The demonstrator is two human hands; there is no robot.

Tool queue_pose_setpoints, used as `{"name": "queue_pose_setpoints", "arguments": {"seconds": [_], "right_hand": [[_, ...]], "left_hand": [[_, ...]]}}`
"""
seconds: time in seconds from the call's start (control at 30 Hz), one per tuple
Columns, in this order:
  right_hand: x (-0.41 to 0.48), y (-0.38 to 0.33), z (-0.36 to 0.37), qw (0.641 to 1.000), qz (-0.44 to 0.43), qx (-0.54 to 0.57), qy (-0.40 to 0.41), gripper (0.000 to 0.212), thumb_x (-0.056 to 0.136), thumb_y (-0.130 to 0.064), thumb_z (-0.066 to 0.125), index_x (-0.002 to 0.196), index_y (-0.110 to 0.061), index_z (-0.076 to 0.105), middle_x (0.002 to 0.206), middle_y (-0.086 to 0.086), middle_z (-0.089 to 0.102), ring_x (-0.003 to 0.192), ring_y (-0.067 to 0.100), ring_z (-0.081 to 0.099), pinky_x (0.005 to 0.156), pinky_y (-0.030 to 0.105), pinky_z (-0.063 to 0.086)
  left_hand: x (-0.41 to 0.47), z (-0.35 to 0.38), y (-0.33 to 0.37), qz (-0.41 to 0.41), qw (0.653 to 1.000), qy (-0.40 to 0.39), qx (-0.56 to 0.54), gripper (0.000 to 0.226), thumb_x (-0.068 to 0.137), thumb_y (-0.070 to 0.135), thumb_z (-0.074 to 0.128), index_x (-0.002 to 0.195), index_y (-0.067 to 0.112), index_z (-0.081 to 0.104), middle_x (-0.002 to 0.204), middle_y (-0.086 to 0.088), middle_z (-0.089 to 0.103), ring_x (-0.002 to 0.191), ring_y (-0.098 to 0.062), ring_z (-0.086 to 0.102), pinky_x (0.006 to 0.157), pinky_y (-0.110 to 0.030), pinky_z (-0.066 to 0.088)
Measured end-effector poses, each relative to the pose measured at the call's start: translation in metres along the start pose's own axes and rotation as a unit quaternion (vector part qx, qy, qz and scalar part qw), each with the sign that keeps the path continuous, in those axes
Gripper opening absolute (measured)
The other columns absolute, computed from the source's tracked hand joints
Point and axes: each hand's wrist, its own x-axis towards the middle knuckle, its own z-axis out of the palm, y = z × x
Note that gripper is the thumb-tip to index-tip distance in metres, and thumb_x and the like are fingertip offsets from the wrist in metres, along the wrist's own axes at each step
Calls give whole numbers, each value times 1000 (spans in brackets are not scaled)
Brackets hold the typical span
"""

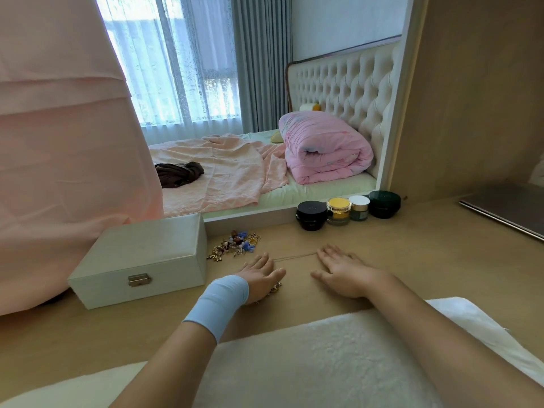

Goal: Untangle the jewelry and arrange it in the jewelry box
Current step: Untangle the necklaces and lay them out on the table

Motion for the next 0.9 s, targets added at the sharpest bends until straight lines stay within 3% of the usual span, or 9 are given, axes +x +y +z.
{"name": "queue_pose_setpoints", "arguments": {"seconds": [0.2, 0.53, 0.7, 0.8, 0.9], "right_hand": [[11, 30, -10, 998, 52, -29, 14, 79, 102, -62, 23, 161, -19, -5, 169, 0, -14, 154, 14, -14, 125, 50, -5], [30, 59, -26, 996, 77, -38, 25, 83, 101, -63, 27, 161, -17, -6, 169, 1, -11, 155, 17, -11, 125, 52, -1], [27, 49, -30, 996, 69, -27, 39, 82, 101, -57, 37, 161, -23, -7, 167, 1, -19, 155, 20, -14, 124, 53, -1], [18, 24, -33, 998, 31, -28, 54, 71, 103, -43, 43, 162, -28, 5, 168, 0, -15, 155, 22, -9, 125, 52, 1], [6, -13, -33, 994, -51, 46, 89, 50, 103, -32, 50, 152, -35, 41, 163, -5, 30, 147, 19, 31, 122, 45, 26]], "left_hand": [[24, -8, 25, 11, 1000, 1, 1, 69, 101, 58, 12, 156, 19, -5, 162, 4, -16, 149, -11, -15, 120, -34, -8], [69, -17, 36, 19, 999, 21, 22, 69, 101, 56, 16, 156, 19, -6, 163, 4, -15, 149, -12, -15, 121, -35, -6], [61, -24, 25, 52, 993, 96, -38, 63, 104, 47, 22, 156, 20, -1, 163, 4, -13, 149, -10, -12, 119, -30, -5], [41, -30, 13, 58, 979, 162, -111, 53, 106, 32, 31, 156, 21, 17, 163, 6, 9, 150, -11, 6, 119, -26, 4], [16, -27, -3, 40, 956, 241, -165, 38, 103, 18, 40, 138, 24, 53, 143, 5, 51, 132, -15, 45, 112, -27, 29]]}}
